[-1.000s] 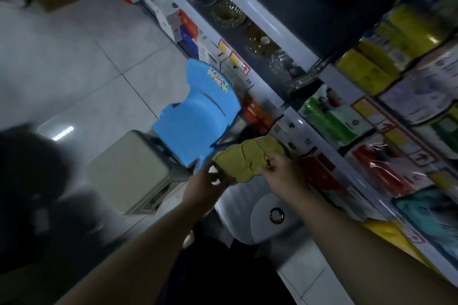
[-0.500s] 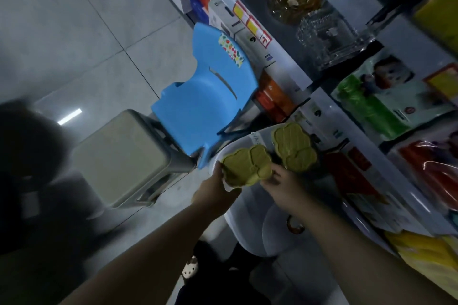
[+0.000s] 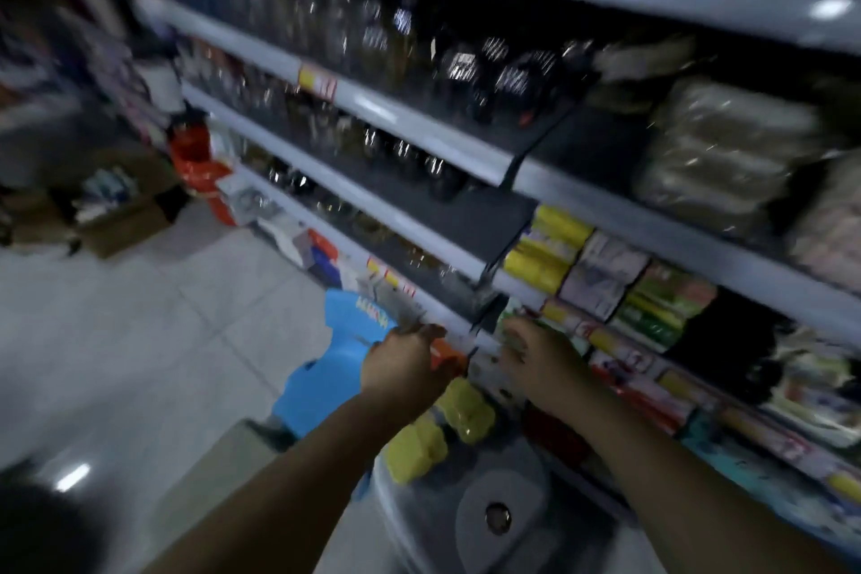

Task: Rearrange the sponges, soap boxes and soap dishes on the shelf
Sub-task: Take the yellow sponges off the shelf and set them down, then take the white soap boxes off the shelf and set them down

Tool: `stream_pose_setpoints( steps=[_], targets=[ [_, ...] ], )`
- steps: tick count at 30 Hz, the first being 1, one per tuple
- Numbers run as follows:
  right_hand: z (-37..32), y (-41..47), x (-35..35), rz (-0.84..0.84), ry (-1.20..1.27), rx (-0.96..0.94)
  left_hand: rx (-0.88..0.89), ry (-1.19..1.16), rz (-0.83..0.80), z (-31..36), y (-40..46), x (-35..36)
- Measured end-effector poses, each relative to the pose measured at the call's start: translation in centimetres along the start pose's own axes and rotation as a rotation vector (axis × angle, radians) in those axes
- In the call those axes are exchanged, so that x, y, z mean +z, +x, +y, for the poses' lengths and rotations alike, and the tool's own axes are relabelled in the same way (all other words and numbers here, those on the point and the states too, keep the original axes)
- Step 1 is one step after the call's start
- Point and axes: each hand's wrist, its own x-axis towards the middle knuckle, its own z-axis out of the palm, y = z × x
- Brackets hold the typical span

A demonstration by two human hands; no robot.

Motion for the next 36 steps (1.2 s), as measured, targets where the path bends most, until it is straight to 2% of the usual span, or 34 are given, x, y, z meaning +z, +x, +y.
stream_pose_setpoints(
  steps=[5,8,14,17,21,23,25,28,32,36],
  targets=[
    [-1.1,-3.3,-11.5,0.232,-0.280,-0.085,0.182,0.120,0.123,9.3,1.5,-8.3],
    [-0.8,-4.5,-18.0,0.383,-0.369,-0.104,0.287,0.063,0.202,14.9,3.2,-11.1],
    [3.1,-3.9,-26.7,0.558,-0.529,-0.138,0.379,0.111,0.282,25.1,8.8,-11.7],
    [5.4,-2.9,-28.9,0.548,-0.528,-0.053,0.346,0.154,0.243,27.8,12.3,-10.8],
    [7.7,-1.3,-30.2,0.468,-0.428,0.012,0.292,0.095,0.151,28.2,16.5,-8.9],
    [8.3,-0.6,-30.6,0.397,-0.329,0.045,0.295,-0.065,0.046,27.6,17.8,-7.9],
    [8.8,0.1,-30.8,0.358,-0.263,-0.010,0.329,-0.277,0.002,27.5,17.8,-7.2],
    [8.6,0.6,-30.4,0.356,-0.209,-0.118,0.280,-0.438,0.136,27.8,16.9,-6.7],
    [6.2,1.0,-28.9,0.493,-0.070,-0.270,0.212,-0.654,0.389,25.5,13.6,-7.4],
    [2.7,0.7,-24.8,0.457,0.070,-0.352,0.014,-0.645,0.428,19.4,8.3,-7.4]
  ],
)
